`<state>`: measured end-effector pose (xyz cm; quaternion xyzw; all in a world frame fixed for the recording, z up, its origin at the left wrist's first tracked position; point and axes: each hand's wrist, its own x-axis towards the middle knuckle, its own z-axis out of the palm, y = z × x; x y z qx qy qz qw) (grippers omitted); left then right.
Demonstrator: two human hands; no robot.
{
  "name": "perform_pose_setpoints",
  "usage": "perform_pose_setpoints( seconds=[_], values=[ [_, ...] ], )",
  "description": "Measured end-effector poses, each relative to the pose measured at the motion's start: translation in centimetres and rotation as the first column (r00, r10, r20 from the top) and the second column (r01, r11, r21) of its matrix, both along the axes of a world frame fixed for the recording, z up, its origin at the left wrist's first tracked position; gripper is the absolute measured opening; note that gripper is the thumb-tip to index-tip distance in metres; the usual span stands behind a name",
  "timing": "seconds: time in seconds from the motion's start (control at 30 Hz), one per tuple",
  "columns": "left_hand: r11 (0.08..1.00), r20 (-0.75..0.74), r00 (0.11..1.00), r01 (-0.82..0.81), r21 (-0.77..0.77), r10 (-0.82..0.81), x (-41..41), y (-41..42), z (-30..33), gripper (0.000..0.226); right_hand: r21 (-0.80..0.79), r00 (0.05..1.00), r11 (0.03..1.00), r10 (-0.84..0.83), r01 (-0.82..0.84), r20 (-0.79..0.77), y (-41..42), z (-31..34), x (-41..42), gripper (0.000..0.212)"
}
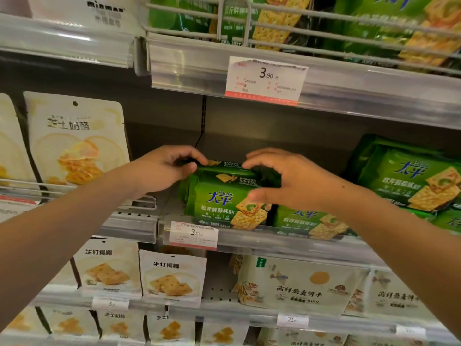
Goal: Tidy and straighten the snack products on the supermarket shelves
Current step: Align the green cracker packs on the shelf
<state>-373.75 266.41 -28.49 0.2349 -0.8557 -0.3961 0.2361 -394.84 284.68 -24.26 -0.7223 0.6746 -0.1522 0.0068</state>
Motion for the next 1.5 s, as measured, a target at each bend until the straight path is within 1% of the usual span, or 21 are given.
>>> perform_pose_setpoints(
  seconds=[0.03,0.1,0.2,0.27,0.37,0.47,0.67,0.77,0.83,0.9,0.93,0.97,1.03,1.1,1.17,1.23,1.27,1.3,1.37,1.43,1.5],
  values=[
    [1.000,0.005,1.000,-0.002,0.013,0.002,0.4,0.0,0.3,0.018,-0.010,0.999,1.000,-0.026,0.026,0.041,-0.1,0.3,-0.6,0.047],
    [0.999,0.049,0.999,0.018,0.048,-0.021,0.9,0.1,0.7,0.034,0.008,0.993,0.998,-0.069,0.068,0.101,-0.4,0.9,-1.7,0.043],
    [0.988,0.179,0.973,0.135,0.079,-0.148,0.4,0.6,1.1,0.070,0.209,0.995,0.977,-0.065,0.047,0.080,-0.9,1.3,-2.4,0.071],
    [0.983,0.215,0.959,0.173,0.061,-0.182,-0.5,0.9,1.0,0.080,0.303,0.998,0.952,-0.047,0.030,0.047,-1.3,1.1,-2.1,0.084],
    [0.981,0.217,0.958,0.195,-0.012,-0.188,-1.6,1.1,0.6,0.071,0.268,1.000,0.963,-0.019,0.023,-0.015,-1.8,0.6,-1.6,0.082],
    [0.979,0.201,0.959,0.202,-0.002,-0.198,-1.9,1.1,0.3,0.061,0.208,0.996,0.978,0.004,0.015,-0.093,-1.6,0.4,-1.5,0.075],
    [0.982,0.207,0.960,0.191,-0.004,-0.186,-1.9,1.1,0.3,0.062,0.181,0.997,0.983,0.012,0.001,-0.072,-1.6,-0.2,-1.4,0.070],
    [0.982,0.257,0.951,0.187,-0.031,-0.173,-1.7,1.4,0.7,0.070,0.176,0.998,0.984,-0.001,0.011,-0.058,-1.5,-0.2,-1.4,0.070],
    [0.961,0.364,0.922,0.209,-0.180,-0.133,-1.4,1.8,1.4,0.096,0.178,0.998,0.984,-0.001,0.013,-0.067,-1.1,-0.1,-0.9,0.075],
    [0.905,0.419,0.907,0.216,-0.366,-0.047,-0.6,3.0,2.6,0.115,0.169,0.992,0.986,0.014,0.008,-0.124,-0.2,0.4,0.0,0.083],
    [0.858,0.390,0.921,0.210,-0.469,-0.012,-0.1,4.0,3.5,0.111,0.146,0.990,0.989,0.028,-0.007,-0.141,0.5,0.8,0.6,0.084],
    [0.793,0.313,0.950,0.192,-0.578,-0.002,0.6,5.0,4.6,0.099,0.102,0.987,0.994,0.060,-0.045,-0.146,1.2,1.6,1.4,0.080],
    [0.633,0.066,0.995,0.098,-0.768,-0.075,1.8,6.6,7.0,0.062,-0.040,0.977,0.985,0.160,-0.168,-0.140,2.6,3.9,3.0,0.065],
    [0.523,-0.167,0.973,-0.059,-0.850,-0.162,2.5,7.7,9.7,0.039,-0.231,0.964,0.937,0.241,-0.262,-0.114,3.7,6.9,4.4,0.046],
    [0.400,-0.316,0.938,-0.238,-0.885,-0.142,2.8,7.7,12.0,0.030,-0.455,0.957,0.842,0.256,-0.290,-0.136,4.2,9.8,5.1,0.030],
    [0.251,-0.389,0.921,-0.369,-0.895,-0.034,2.8,7.1,13.4,0.034,-0.613,0.956,0.734,0.202,-0.293,-0.215,4.2,12.2,5.5,0.021],
    [0.200,-0.399,0.916,-0.399,-0.895,0.042,2.7,6.7,13.9,0.041,-0.656,0.953,0.696,0.156,-0.292,-0.259,4.0,13.2,5.5,0.020],
    [0.191,-0.382,0.916,-0.400,-0.896,0.124,2.6,6.3,14.2,0.050,-0.676,0.951,0.681,0.102,-0.281,-0.293,3.7,14.0,5.4,0.021],
    [0.262,-0.295,0.923,-0.357,-0.897,0.249,2.5,5.8,14.6,0.067,-0.651,0.948,0.731,-0.019,-0.205,-0.319,3.1,15.0,5.1,0.029],
    [0.322,-0.225,0.927,-0.321,-0.891,0.301,2.5,5.6,14.8,0.075,-0.591,0.932,0.796,-0.105,-0.130,-0.347,2.3,15.4,4.7,0.038],
    [0.310,-0.213,0.928,-0.309,-0.899,0.307,2.6,5.4,14.7,0.075,-0.551,0.931,0.830,-0.129,-0.086,-0.340,1.9,15.1,4.5,0.042]
  ],
)
